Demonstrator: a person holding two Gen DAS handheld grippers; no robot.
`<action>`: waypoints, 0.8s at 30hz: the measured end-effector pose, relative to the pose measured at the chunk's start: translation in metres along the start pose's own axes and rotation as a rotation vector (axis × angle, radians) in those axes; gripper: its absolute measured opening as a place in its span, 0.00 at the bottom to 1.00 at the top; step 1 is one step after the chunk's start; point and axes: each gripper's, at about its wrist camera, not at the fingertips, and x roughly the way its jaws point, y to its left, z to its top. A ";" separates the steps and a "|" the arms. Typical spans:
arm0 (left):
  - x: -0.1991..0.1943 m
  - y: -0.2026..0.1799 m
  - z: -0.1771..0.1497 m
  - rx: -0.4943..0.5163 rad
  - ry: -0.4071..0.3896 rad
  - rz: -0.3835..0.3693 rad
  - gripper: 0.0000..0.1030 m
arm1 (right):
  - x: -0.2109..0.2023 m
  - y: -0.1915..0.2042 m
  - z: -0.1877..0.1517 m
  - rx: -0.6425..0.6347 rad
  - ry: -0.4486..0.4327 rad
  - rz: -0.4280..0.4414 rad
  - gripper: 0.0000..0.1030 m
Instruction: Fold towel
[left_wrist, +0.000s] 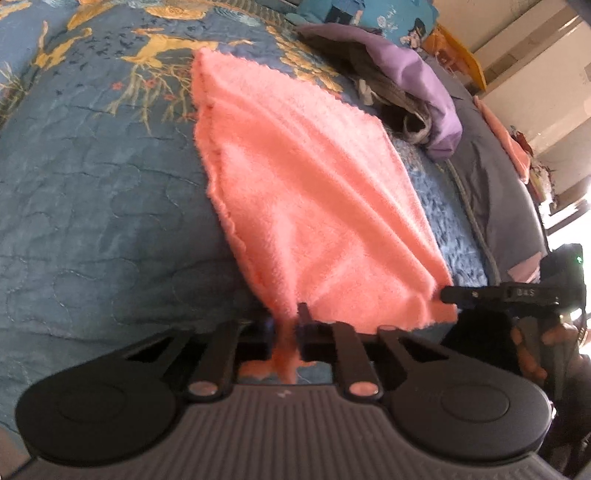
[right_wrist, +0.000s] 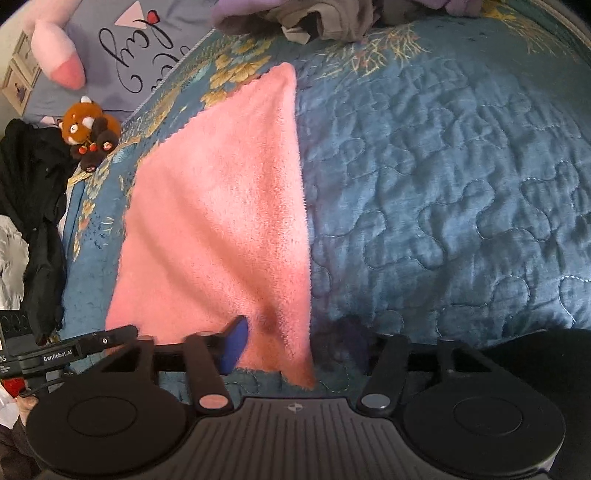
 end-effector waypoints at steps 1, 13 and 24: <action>0.000 -0.002 0.000 0.007 0.003 0.001 0.09 | 0.001 0.000 0.000 0.000 0.008 0.009 0.08; -0.027 0.000 -0.006 -0.026 -0.015 0.069 0.06 | -0.022 0.003 -0.006 0.036 -0.032 0.097 0.05; -0.034 0.004 -0.018 -0.017 0.040 0.178 0.06 | -0.030 0.009 -0.010 0.023 -0.025 0.013 0.08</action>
